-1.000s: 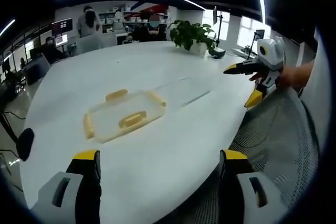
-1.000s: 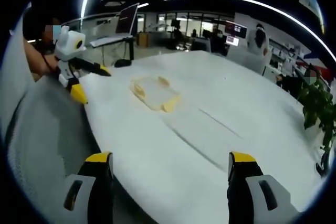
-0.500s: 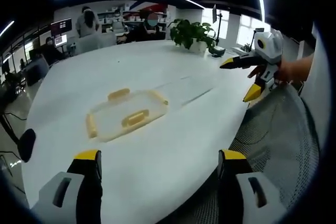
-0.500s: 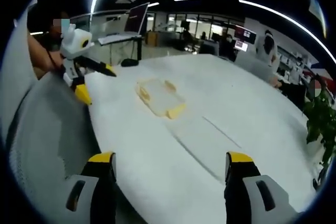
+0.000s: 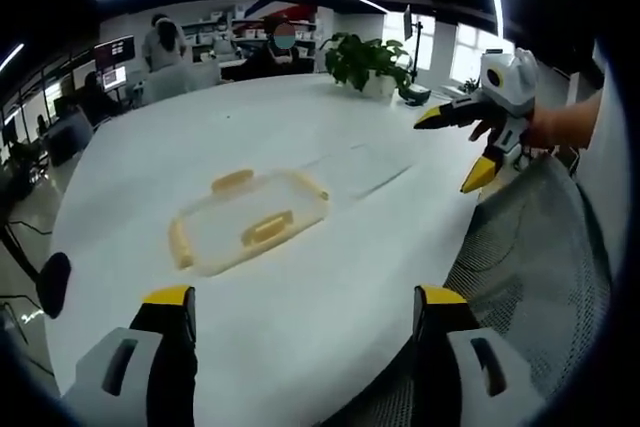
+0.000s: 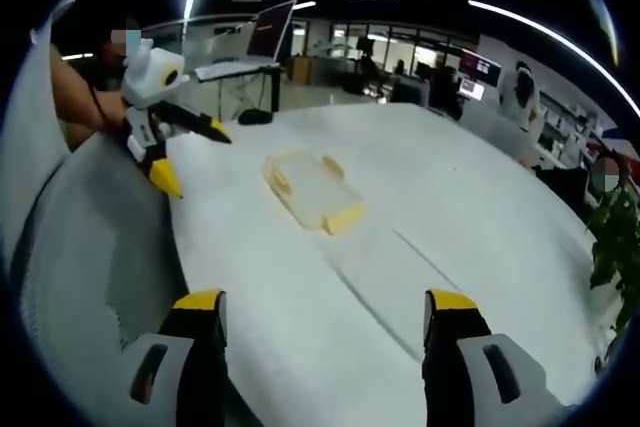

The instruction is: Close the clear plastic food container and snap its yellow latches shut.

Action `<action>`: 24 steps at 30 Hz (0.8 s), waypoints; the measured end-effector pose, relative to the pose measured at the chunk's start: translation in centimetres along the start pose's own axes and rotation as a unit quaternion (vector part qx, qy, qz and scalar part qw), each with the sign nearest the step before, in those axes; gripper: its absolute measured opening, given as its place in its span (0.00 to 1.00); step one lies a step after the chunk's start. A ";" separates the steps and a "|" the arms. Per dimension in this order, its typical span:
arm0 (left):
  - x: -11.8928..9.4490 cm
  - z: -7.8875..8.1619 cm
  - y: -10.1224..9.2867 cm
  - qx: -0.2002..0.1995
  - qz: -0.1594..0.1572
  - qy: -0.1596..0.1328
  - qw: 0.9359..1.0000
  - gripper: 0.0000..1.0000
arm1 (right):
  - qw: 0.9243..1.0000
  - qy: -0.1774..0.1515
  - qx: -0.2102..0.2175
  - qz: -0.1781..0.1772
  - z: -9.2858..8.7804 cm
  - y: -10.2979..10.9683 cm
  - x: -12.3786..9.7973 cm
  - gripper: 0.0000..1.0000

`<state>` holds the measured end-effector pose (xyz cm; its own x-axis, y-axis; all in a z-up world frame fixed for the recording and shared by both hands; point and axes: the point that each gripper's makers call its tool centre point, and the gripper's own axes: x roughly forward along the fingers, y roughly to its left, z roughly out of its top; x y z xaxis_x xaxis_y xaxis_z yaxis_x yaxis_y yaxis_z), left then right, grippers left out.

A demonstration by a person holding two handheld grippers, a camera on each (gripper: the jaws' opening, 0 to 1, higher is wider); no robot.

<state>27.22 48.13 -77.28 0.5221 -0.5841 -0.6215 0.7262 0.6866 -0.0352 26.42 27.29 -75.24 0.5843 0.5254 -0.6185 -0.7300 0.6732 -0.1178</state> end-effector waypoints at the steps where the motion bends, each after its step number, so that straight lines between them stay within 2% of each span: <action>1: 0.1 0.0 0.1 0.001 0.000 0.000 1.000 0.90 | 1.000 0.001 0.001 0.001 0.1 0.0 0.1 0.80; 15: 0.3 0.4 1.0 -0.004 0.007 0.002 1.000 0.89 | 1.000 -0.005 -0.004 0.019 1.8 -0.1 2.2 0.76; 17: 0.3 0.4 1.2 -0.004 0.009 0.002 1.000 0.89 | 1.000 0.001 -0.003 0.024 1.9 0.0 2.5 0.73; 24: 0.5 0.1 1.7 -0.005 0.014 0.007 1.000 0.90 | 0.999 0.001 -0.012 0.031 2.4 -0.1 3.2 0.73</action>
<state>28.72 48.99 -77.57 0.5357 -0.5591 -0.6328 0.7068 0.7069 -0.0262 29.21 30.09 -75.32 0.5378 0.5646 -0.6261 -0.7725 0.6275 -0.0977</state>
